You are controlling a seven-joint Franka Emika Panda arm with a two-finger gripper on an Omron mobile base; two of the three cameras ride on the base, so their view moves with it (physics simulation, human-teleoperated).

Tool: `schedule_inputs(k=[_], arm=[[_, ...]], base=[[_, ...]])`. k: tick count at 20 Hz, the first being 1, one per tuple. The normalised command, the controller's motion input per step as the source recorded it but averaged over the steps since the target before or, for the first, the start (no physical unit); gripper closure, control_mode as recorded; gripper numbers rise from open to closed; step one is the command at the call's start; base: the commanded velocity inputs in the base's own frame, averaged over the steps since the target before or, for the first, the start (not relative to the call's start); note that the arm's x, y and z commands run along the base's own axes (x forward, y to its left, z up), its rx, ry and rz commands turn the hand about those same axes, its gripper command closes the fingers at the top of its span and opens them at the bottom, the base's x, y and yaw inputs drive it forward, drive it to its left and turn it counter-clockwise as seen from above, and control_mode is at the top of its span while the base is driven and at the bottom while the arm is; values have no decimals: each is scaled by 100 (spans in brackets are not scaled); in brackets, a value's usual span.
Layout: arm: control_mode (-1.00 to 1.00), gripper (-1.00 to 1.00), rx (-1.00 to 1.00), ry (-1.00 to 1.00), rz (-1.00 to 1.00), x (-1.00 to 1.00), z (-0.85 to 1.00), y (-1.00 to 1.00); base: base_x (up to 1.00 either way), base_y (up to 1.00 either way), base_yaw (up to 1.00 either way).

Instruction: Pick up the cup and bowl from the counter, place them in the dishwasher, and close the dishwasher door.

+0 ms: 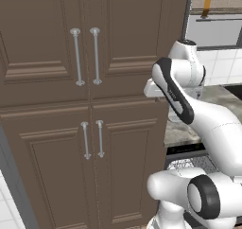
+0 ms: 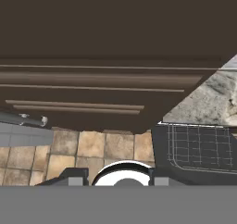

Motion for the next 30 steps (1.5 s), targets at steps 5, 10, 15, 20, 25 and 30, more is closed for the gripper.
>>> schedule_inputs(k=[5,10,15,20,25,30], arm=[[-100,-100,0,0,0,-9,-4,-7],[-100,-100,2,0,1,-28,-12,-16],[-100,-100,1,0,1,-32,-21,-19],[-100,-100,0,0,0,-20,-22,-26],[-100,-100,0,0,0,-10,-22,-34],[-100,-100,0,0,0,0,-22,-42]], base=[[0,0,0],[0,0,0],[0,0,0],[0,0,0],[0,0,0],[0,0,0]])
